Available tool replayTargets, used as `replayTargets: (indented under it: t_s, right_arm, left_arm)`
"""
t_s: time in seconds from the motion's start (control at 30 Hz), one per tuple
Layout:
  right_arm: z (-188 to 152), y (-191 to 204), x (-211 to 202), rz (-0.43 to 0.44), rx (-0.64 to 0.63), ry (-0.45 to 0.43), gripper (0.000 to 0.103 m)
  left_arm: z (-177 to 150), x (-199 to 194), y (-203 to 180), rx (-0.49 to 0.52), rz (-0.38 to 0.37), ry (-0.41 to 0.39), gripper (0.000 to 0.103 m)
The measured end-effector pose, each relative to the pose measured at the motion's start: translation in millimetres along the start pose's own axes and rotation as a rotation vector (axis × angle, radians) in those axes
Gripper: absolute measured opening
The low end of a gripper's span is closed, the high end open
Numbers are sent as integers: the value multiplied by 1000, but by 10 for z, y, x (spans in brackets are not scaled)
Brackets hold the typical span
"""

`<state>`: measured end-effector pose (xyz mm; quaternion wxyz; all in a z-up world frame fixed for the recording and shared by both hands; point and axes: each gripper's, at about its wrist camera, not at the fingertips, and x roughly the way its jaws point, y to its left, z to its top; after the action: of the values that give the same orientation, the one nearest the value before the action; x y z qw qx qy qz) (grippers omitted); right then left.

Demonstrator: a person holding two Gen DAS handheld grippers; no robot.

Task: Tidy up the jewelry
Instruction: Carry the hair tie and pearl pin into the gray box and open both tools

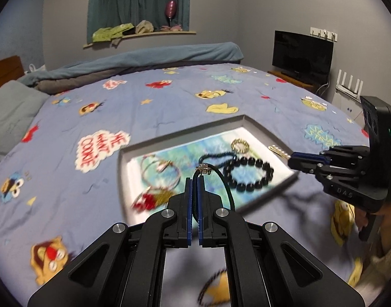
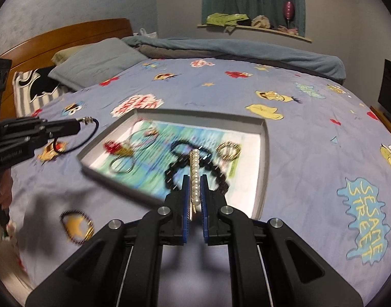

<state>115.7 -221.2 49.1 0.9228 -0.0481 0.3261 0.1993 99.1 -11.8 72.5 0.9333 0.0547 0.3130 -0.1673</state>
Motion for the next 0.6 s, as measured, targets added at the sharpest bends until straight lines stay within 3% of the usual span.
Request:
replayTargets:
  t_s: [0.3,0.6]
  right_arm:
    - [303,-311,451,-106,-3,37,8]
    - [116,-352,690,-156,34,142,8]
  left_arm:
    - [128,531,-41,-10,-25,52,4]
    - [-21,917,36,-59,-48,134,4]
